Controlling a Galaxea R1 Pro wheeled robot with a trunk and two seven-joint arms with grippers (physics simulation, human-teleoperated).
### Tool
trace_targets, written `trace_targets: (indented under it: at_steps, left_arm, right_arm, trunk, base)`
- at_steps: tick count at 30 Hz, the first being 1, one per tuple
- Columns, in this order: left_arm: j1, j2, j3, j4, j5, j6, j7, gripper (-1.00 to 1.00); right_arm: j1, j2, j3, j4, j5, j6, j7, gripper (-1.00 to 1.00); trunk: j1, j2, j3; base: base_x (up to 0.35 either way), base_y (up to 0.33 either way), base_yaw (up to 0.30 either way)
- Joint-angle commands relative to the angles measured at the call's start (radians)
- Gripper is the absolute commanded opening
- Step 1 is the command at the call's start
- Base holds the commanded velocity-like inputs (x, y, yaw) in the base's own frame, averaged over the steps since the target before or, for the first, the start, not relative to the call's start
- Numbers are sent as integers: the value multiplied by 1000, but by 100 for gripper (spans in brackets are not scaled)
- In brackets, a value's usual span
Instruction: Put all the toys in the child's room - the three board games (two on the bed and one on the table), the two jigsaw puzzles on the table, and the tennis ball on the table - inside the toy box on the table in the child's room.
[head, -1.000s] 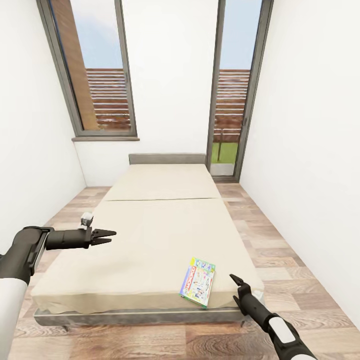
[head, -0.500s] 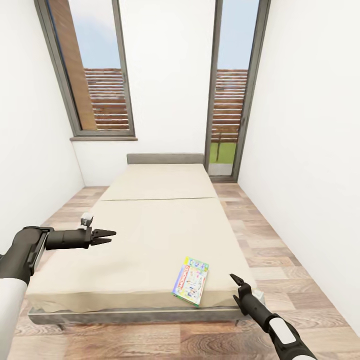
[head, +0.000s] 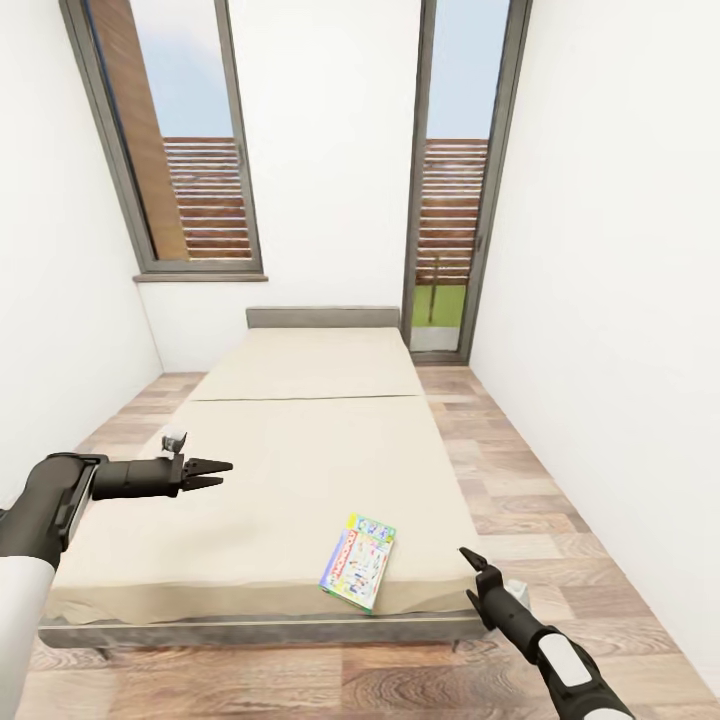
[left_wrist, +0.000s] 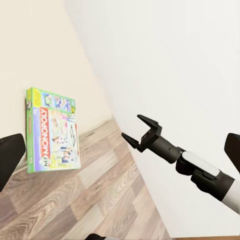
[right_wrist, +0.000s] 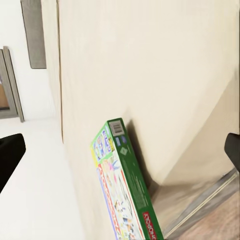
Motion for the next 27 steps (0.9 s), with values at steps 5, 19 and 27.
trace_targets:
  at_steps: [5, 19, 27]
  left_arm:
    - [-1, -9, 0, 3, -12, 8, -9, 100]
    - [0, -170, -50, 202, -109, -51, 222, 100]
    - [1, -189, -43, 436, -106, -203, 511, 100]
  right_arm:
    - [-7, 0, -3, 0, -4, 8, -2, 100]
    - [-12, -13, 1, -18, 0, 54, -4, 100]
    - [-10, -11, 3, -58, 1, 77, -6, 100]
  trunk:
    - [0, 0, -1]
    - [0, 0, -1]
    - [0, 0, -1]
  base:
    - [0, -167, 0]
    - [0, -14, 0]
    - [0, 0, 0]
